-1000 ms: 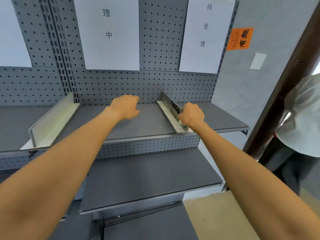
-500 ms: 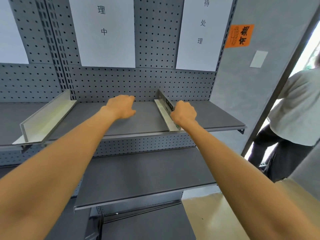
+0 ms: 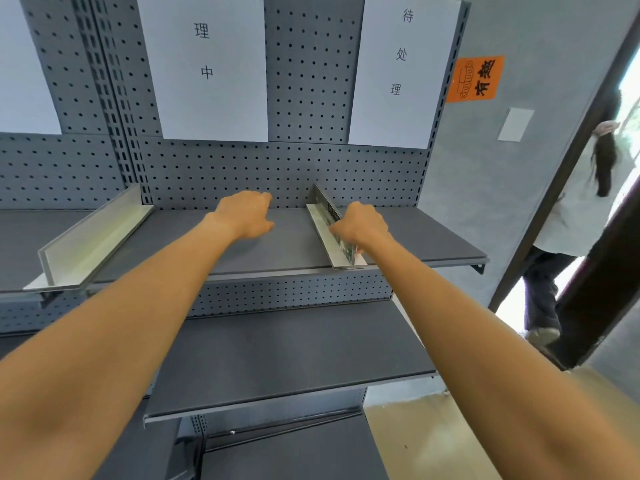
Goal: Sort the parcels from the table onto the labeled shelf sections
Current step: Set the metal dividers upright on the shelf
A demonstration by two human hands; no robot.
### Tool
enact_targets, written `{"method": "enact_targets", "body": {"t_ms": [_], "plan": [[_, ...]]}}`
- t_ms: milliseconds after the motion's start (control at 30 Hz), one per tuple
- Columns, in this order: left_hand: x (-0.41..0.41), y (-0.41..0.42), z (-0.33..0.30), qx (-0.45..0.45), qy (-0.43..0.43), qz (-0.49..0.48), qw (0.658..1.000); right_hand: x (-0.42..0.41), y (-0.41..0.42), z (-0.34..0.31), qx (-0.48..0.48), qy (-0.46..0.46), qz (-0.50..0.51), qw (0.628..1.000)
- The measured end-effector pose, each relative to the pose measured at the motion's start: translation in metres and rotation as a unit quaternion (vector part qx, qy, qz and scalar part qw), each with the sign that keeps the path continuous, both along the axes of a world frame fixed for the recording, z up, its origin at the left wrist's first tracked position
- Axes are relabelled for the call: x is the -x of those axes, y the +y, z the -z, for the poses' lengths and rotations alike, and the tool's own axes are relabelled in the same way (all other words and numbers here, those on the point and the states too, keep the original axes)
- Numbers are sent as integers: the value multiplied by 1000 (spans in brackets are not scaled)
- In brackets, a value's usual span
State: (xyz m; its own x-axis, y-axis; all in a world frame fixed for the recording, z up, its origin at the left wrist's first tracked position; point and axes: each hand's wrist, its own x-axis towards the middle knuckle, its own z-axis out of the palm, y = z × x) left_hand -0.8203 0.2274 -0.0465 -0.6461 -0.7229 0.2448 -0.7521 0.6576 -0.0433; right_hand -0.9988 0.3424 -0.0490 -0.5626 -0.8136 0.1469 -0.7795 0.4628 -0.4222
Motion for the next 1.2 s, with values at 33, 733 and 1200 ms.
{"method": "enact_targets", "body": {"t_ms": [33, 733, 1200], "plan": [[-1, 1, -1, 1, 1, -2, 1000, 0, 0, -3, 11, 22, -3, 1000], [-245, 6, -71, 69, 23, -121, 990, -188, -69, -87, 47, 269, -276, 922], [-549, 25, -72, 91, 11, -224, 970, -482, -106, -76, 115, 242, -373, 888]]}}
